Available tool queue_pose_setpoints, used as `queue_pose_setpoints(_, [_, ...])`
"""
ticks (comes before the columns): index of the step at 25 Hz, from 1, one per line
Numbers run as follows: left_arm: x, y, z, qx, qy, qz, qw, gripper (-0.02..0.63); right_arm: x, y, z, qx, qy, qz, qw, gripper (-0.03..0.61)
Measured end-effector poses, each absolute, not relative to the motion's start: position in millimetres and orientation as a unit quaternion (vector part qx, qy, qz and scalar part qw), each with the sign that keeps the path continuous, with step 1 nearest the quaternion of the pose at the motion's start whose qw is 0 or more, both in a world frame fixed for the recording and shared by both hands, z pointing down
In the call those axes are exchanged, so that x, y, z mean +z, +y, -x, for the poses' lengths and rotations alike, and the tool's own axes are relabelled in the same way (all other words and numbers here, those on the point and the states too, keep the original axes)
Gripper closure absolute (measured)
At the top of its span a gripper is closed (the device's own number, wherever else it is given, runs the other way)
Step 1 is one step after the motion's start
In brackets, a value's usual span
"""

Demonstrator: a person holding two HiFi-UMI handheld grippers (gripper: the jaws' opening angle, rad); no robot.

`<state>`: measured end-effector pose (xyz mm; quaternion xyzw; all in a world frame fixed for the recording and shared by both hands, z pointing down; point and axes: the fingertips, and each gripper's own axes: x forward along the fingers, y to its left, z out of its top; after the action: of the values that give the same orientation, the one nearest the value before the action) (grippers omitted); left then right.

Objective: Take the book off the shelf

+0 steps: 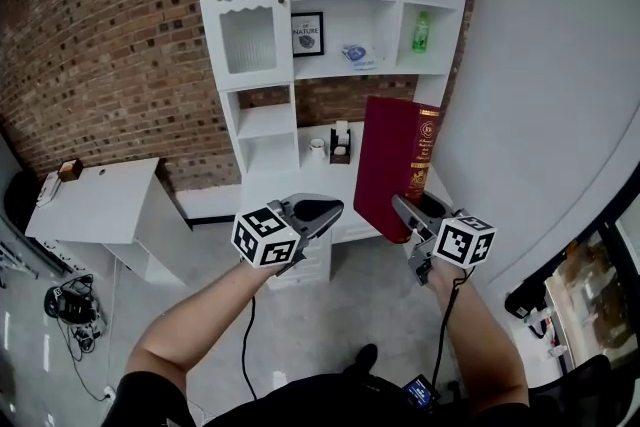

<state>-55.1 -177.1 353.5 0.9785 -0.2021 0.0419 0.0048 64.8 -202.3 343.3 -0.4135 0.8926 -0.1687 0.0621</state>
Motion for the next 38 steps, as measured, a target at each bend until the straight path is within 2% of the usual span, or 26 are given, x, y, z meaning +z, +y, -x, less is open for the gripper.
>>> queue_pose_setpoints(9, [389,-118,31,0.030,-0.191,-0.980,0.050,0.606,398,-130,-84,-0.212,0.883,0.418,0.032,0.342])
queue_pose_setpoints(25, [474,26,-74,0.050,-0.216,-0.969,0.114,0.606,500,18,-168,-0.298,0.880,0.368,0.001,0.342])
queue_pose_setpoints(38, [551,118,-100,0.094,-0.220,-0.957,0.165,0.606,580,113,-196,-0.360,0.870,0.337,-0.025,0.342])
